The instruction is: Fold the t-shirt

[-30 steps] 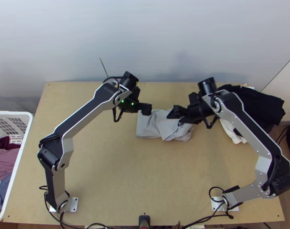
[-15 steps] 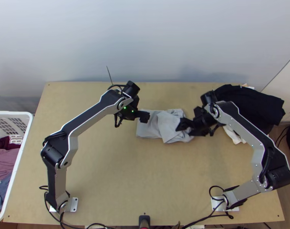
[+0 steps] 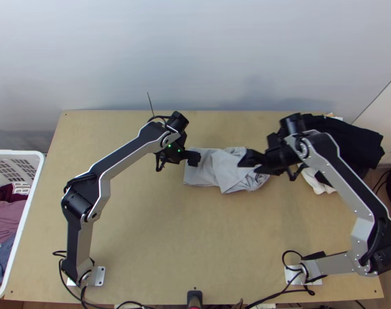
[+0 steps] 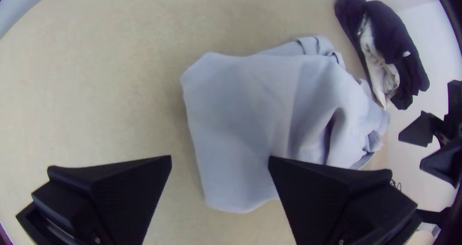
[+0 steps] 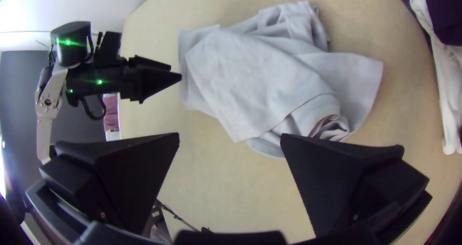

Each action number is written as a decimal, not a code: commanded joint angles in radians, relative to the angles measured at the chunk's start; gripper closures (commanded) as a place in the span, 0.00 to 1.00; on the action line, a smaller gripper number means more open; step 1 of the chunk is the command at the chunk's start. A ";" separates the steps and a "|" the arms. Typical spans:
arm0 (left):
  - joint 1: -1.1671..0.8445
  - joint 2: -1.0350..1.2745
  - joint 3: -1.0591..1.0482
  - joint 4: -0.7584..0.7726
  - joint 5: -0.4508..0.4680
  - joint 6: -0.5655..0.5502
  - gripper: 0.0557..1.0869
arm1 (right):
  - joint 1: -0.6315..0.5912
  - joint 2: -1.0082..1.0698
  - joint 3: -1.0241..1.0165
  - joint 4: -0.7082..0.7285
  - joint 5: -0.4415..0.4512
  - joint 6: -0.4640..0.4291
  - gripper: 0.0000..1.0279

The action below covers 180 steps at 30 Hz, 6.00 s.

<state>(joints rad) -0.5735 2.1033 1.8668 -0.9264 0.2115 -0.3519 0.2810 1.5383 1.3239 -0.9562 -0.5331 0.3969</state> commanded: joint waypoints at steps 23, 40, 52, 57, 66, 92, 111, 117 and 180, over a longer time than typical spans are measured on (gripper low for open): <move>0.024 -0.043 0.025 -0.065 -0.017 0.001 0.05 | 0.179 0.181 -0.103 0.172 0.018 0.048 0.16; 0.015 -0.054 0.025 -0.081 -0.015 0.004 0.05 | 0.126 0.085 -0.083 0.264 0.078 0.028 0.97; 0.015 -0.063 0.022 -0.088 -0.017 0.005 0.05 | -0.088 0.131 0.052 0.343 0.099 0.005 0.97; 0.011 -0.063 0.017 -0.091 -0.015 0.007 0.05 | -0.120 0.238 0.070 0.381 0.097 -0.010 0.97; 0.008 -0.062 0.009 -0.092 -0.017 0.005 0.05 | -0.132 0.393 0.078 0.415 0.096 -0.027 0.97; -0.052 0.202 0.399 -0.042 -0.077 -0.073 0.05 | 0.023 0.091 0.020 0.323 0.090 0.074 0.04; -0.005 0.308 0.361 -0.140 -0.113 -0.042 0.05 | 0.015 0.198 -0.246 0.364 0.074 -0.009 0.04; 0.024 0.290 0.361 -0.149 -0.124 -0.035 0.05 | -0.052 0.189 -0.327 0.378 0.076 -0.046 0.04; 0.096 -0.250 0.183 -0.259 -0.142 -0.038 0.05 | 0.394 0.175 -0.655 1.329 0.731 -1.262 0.17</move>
<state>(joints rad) -0.4786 1.8553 2.0529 -1.1809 0.0696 -0.3923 0.6727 1.6276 0.6350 0.3359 0.1547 -0.8505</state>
